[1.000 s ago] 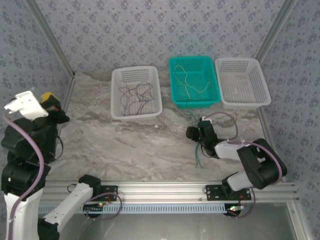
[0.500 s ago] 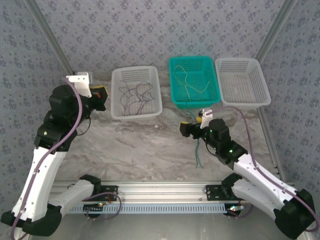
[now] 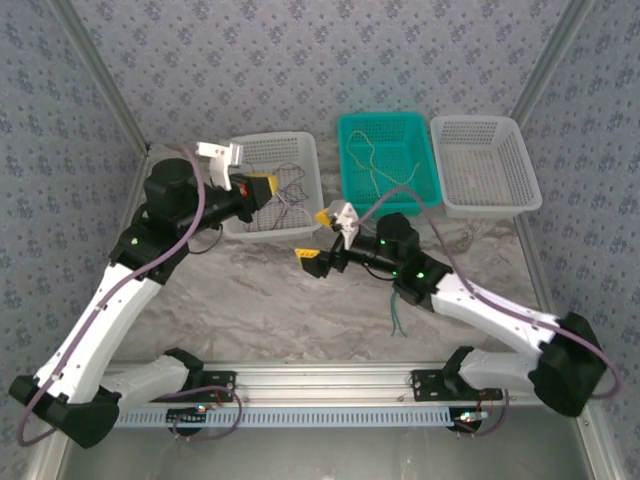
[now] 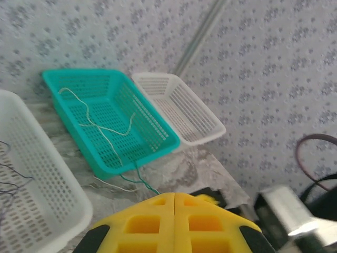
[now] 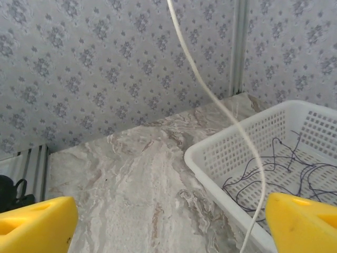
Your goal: Untangle the cables
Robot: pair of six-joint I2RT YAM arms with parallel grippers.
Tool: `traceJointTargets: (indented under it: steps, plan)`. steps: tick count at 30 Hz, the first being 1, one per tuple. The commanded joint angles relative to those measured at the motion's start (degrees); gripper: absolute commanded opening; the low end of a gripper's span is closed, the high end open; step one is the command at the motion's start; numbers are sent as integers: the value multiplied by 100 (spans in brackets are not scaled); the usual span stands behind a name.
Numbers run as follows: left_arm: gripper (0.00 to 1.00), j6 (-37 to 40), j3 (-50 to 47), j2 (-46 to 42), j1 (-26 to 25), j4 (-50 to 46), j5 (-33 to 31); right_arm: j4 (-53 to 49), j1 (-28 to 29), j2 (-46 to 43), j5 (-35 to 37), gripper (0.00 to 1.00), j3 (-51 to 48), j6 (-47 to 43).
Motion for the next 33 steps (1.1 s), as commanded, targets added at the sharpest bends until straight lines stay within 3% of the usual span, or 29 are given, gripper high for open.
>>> traceJointTargets:
  steps: [1,3,5,6,8,9,12,14,20,24,28,33]
  plan:
    - [1,122,211,-83,-135,181,141,868,88,610,497,91,302,-282]
    - [1,194,286,-144,-166,52,81,1097,60,1012,1259,81,354,-148]
    - [1,237,288,-242,-175,-33,-1,1307,10,1269,1264,71,363,-33]
    - [1,277,280,-298,-173,-87,-44,1377,17,1359,1196,60,353,22]
    - [0,331,254,-392,-176,-168,-152,1514,28,1421,980,26,312,72]
    - [1,367,217,-437,-175,-205,-244,1520,48,1403,893,0,294,94]
    - [1,431,110,-546,-179,-349,-698,1176,52,1089,836,0,322,364]
    - [9,485,-40,-638,-173,-355,-948,771,43,744,1060,0,399,529]
    - [60,416,-1094,-1249,-184,386,-622,-665,-278,-130,1699,0,1363,205]
    - [99,622,-1523,-1619,-190,501,-184,-1381,-1103,60,1417,0,2502,128]
    - [99,817,-1804,-1911,-268,459,161,-1779,-1953,614,1389,0,3649,173]
    - [99,831,-2011,-2125,-340,249,75,-2080,-2831,1803,1467,0,5131,421]
